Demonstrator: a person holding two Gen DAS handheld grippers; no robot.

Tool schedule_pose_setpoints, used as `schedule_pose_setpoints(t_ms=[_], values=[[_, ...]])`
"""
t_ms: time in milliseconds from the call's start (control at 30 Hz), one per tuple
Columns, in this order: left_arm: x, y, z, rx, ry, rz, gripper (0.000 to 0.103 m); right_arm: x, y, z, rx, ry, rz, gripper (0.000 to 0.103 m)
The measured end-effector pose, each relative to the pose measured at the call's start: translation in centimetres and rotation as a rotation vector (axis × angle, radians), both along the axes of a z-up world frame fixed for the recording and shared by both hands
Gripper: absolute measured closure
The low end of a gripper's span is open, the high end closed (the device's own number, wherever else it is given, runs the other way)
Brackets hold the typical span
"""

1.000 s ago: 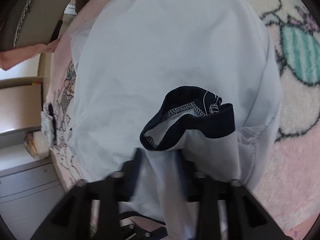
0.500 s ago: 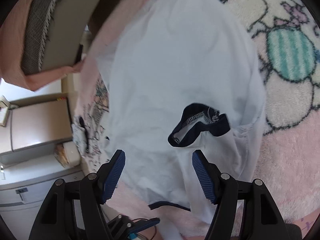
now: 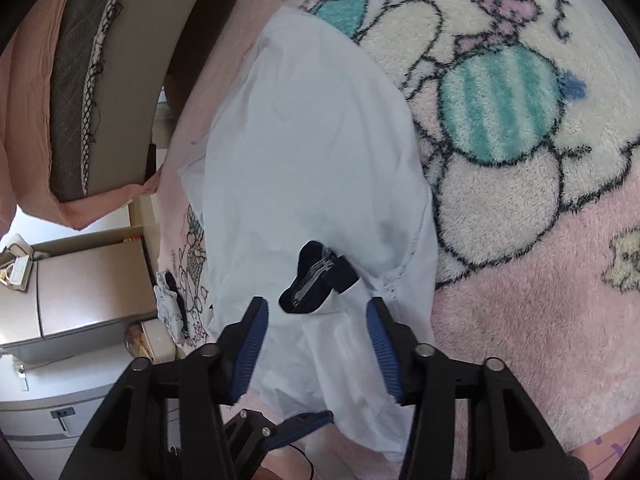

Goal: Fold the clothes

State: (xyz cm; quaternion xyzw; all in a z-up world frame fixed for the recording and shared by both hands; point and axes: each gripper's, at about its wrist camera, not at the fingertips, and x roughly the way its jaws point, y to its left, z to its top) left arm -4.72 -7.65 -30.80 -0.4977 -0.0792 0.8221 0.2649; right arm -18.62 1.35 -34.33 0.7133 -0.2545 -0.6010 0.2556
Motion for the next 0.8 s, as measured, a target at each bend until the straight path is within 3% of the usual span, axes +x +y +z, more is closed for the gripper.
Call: schedule_pose_setpoints(t_ms=[67,267,500,667,800], values=[[-0.3,0.2,-0.9,0.012,-0.019,0.003,0.04,-0.1,-0.2,-1.0,-0.023,-0.032,0.001,0.068],[0.1,1.4,-3.2,-0.057,-0.08,-0.022,0.041,-0.9,-1.5,-3.7,0.009,-0.067,0.042,0.069],[2.2,1.0,-4.7,-0.066,-0.135,0.005,0.041,-2.4,-3.5,-5.0,0.026,-0.071,0.086,0.069],[2.7,-0.1,-3.5,-0.023,-0.151,0.043,0.041,-2.9,-4.3,-5.1,0.048,-0.054,0.109,0.068],[3.5,-1.4,-0.1,0.031,-0.11,0.045,0.04,-2.6,-2.8,-3.3,-0.024,-0.006,0.059,0.067]])
